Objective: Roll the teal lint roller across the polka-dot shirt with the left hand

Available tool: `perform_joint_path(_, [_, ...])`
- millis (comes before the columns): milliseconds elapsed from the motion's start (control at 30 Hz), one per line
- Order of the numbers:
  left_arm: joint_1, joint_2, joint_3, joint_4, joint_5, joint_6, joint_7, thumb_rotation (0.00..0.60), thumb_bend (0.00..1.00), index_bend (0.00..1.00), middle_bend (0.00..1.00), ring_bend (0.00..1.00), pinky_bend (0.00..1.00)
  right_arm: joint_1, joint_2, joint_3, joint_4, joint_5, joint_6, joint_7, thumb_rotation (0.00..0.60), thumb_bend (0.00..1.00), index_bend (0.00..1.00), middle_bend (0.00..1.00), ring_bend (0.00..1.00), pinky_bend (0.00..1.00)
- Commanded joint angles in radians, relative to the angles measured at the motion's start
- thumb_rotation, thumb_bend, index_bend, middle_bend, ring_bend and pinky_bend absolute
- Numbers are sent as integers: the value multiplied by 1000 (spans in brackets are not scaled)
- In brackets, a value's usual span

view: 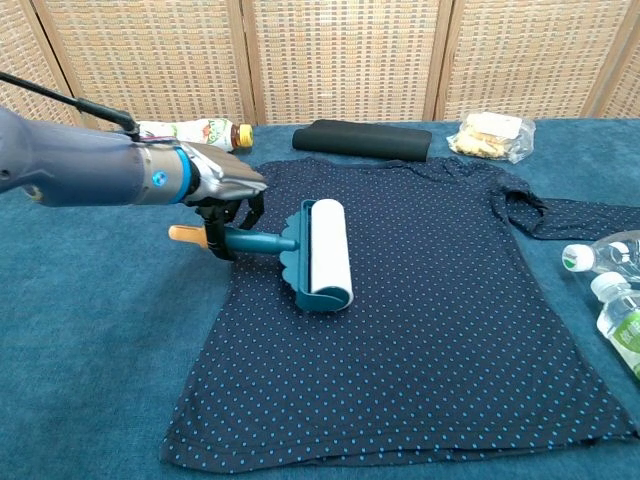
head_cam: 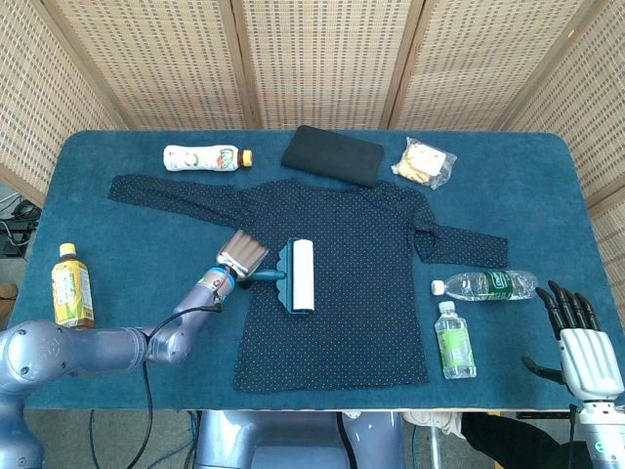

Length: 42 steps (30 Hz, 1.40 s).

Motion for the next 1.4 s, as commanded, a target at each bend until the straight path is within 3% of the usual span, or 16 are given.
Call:
perform_joint_path(33, [-52,-55,-37,30,-58,-2,33,600,703,901,905,756,695,0,2,2,3,4,-1,6,600,88,0,0,0,0])
perform_joint_path(367, [-103,-97,-59,51,-150,25,77,600,703,901,905,756,695,0,3,3,5,5,-1,13,600,87,0,0,0,0])
perform_joint_path(733, [-62,-36,-23,-14,-132,57,60,600,701,901,905,756,695,-2,4,-1,-2,-8,8,7,600,88,0,0,0,0])
perform_joint_path(1033, [68,92,52,-124,26,122,-39,600,690,901,852,723,655,-4,0,-11,-16,-34,22,-24,600,88,0,0,0,0])
perform_joint_path(1400, [257,230,88,-154,306,198,-254,600,640,844,760,654,565,-12,-4,-30,-47,-85,53,-79,600,88,0,0,0,0])
